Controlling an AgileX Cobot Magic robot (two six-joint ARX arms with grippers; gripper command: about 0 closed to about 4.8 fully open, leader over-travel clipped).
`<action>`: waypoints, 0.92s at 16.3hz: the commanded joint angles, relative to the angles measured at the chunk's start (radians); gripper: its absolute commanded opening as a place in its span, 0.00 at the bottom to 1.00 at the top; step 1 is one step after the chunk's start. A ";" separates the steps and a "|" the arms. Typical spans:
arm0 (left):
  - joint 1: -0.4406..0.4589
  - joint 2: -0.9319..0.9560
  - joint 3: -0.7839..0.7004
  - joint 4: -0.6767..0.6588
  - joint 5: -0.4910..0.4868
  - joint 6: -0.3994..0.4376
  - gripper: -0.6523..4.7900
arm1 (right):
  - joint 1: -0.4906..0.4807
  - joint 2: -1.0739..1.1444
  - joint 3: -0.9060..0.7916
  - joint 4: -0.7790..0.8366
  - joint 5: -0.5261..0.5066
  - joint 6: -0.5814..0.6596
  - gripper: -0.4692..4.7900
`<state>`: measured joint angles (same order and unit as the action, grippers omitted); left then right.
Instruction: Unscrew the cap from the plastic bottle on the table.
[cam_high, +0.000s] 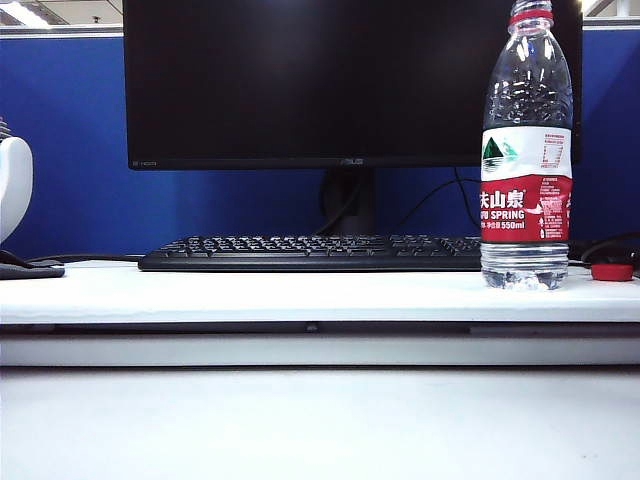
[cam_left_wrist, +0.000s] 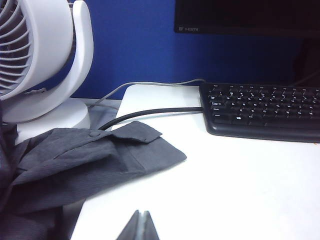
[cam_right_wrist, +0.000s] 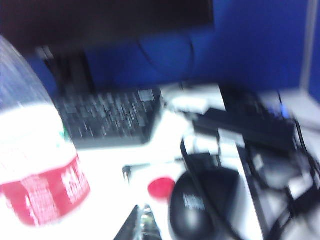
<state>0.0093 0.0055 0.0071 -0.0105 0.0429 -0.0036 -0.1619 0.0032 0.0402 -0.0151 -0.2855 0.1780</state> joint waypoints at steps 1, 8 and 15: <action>0.000 -0.002 0.000 0.019 0.006 0.004 0.11 | 0.007 -0.002 -0.034 0.085 0.089 -0.006 0.09; 0.000 -0.002 0.000 0.019 0.006 0.004 0.11 | 0.040 -0.002 -0.034 0.081 0.303 -0.005 0.09; 0.000 -0.002 0.000 0.019 0.006 0.004 0.11 | 0.040 -0.002 -0.034 0.104 0.200 -0.006 0.09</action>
<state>0.0093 0.0055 0.0071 -0.0105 0.0433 -0.0036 -0.1238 0.0032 0.0090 0.0662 -0.0769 0.1719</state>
